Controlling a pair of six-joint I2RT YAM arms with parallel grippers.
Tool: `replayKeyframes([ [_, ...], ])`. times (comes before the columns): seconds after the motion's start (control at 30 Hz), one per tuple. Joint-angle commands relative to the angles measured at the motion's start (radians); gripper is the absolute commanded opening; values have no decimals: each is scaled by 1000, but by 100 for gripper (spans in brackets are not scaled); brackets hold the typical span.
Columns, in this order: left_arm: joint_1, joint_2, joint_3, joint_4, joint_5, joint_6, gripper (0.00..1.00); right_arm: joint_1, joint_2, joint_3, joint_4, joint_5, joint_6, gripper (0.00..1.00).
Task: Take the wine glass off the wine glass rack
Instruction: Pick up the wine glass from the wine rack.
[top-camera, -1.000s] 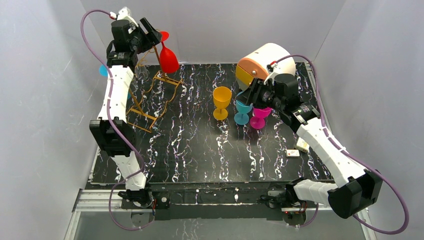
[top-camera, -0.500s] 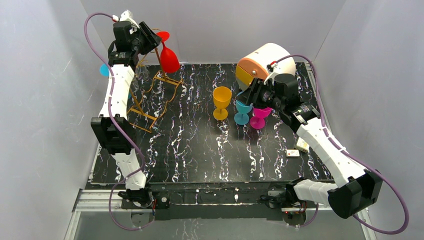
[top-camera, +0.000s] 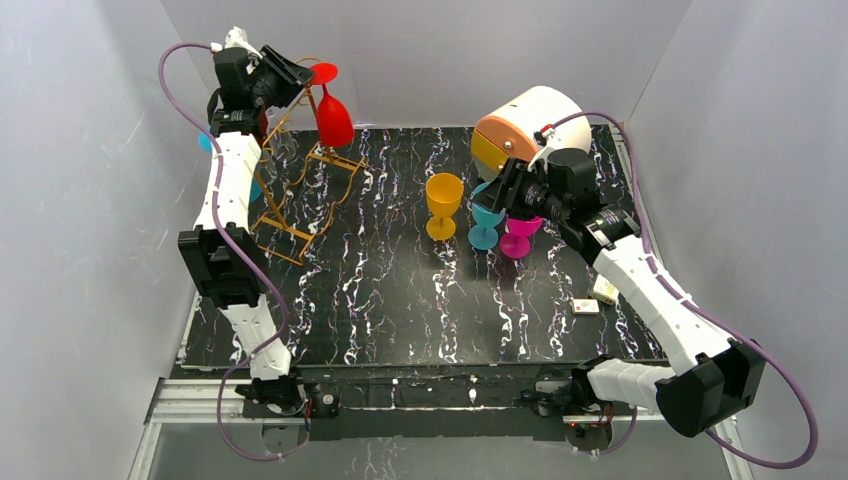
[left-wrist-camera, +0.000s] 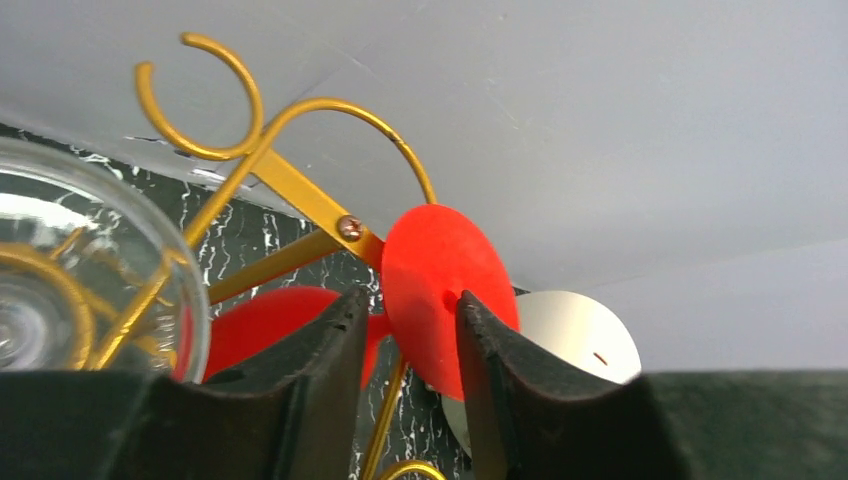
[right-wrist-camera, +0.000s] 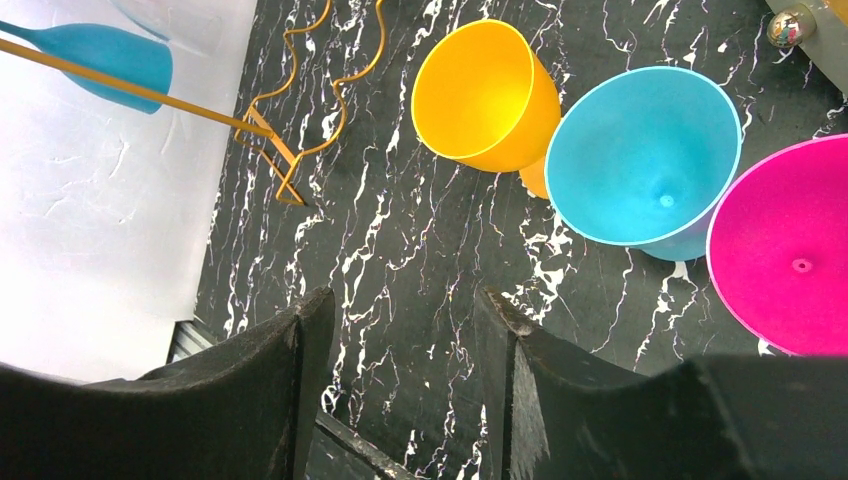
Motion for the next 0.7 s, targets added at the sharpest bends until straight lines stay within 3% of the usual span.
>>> replayKeyframes([
  [0.0, 9, -22, -3, 67, 78, -43, 38, -3, -12, 34, 9, -1, 6, 62],
  [0.47, 25, 53, 115, -34, 125, -34, 36, -3, 1, 50, -3, -5, 32, 62],
  [0.67, 30, 80, 149, -43, 161, -35, 23, -3, 28, 81, -40, 3, 47, 61],
])
